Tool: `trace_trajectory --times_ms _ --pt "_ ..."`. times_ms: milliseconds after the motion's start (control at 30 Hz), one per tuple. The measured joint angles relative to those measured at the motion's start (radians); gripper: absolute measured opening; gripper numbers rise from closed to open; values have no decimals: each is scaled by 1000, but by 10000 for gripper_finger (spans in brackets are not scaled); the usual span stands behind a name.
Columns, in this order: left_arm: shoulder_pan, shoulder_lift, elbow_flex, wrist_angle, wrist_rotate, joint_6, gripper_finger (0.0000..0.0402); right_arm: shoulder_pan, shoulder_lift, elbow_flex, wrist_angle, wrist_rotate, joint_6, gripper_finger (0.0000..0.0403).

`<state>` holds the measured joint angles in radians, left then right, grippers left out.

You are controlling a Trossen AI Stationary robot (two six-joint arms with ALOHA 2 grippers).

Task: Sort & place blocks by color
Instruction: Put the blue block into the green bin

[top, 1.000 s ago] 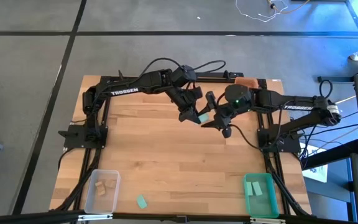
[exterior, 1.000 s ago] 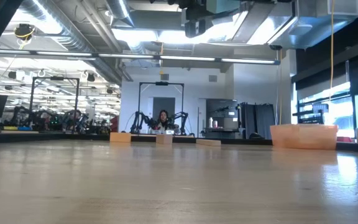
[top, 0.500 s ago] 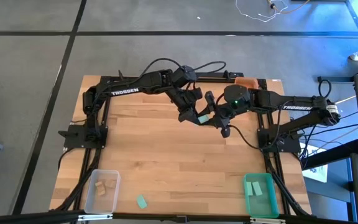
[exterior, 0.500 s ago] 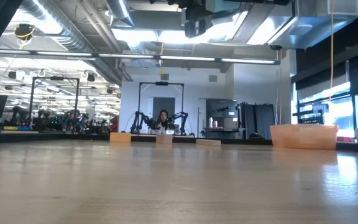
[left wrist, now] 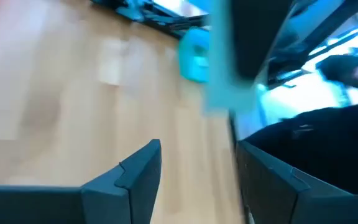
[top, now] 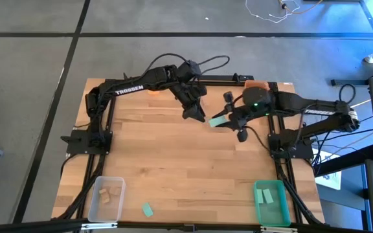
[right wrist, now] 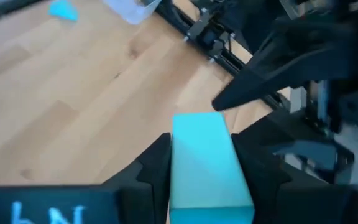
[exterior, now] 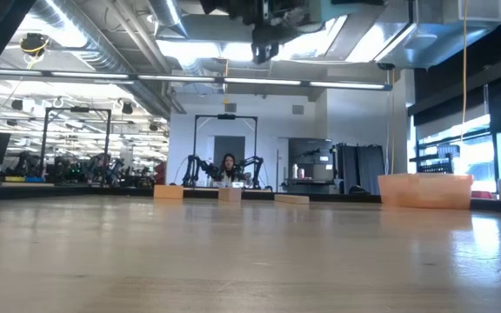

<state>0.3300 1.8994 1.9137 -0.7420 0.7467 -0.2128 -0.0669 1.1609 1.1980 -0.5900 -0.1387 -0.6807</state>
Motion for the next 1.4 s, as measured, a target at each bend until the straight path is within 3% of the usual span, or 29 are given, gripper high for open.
trace_trajectory --times_ms 167,467,600,733,1033,1200,1400 --pt "35 0 0 -49 -98 116 196 15 -75 48 -183 68 255 134" --pt "59 0 0 -52 -114 236 197 133 -93 247 -817 79 965 134" --pt "58 0 0 -56 -118 279 197 201 -93 238 -992 -48 1229 134" --pt "55 0 0 -78 -149 297 197 280 -120 156 -973 -264 1387 134" --pt "36 0 0 -168 -242 371 198 502 -163 -182 -878 -588 1750 134" --pt "33 0 0 -186 -264 384 198 570 -158 -375 -515 -678 1879 134" --pt "34 0 0 -194 -274 384 198 658 -123 -575 -28 -695 2119 134"
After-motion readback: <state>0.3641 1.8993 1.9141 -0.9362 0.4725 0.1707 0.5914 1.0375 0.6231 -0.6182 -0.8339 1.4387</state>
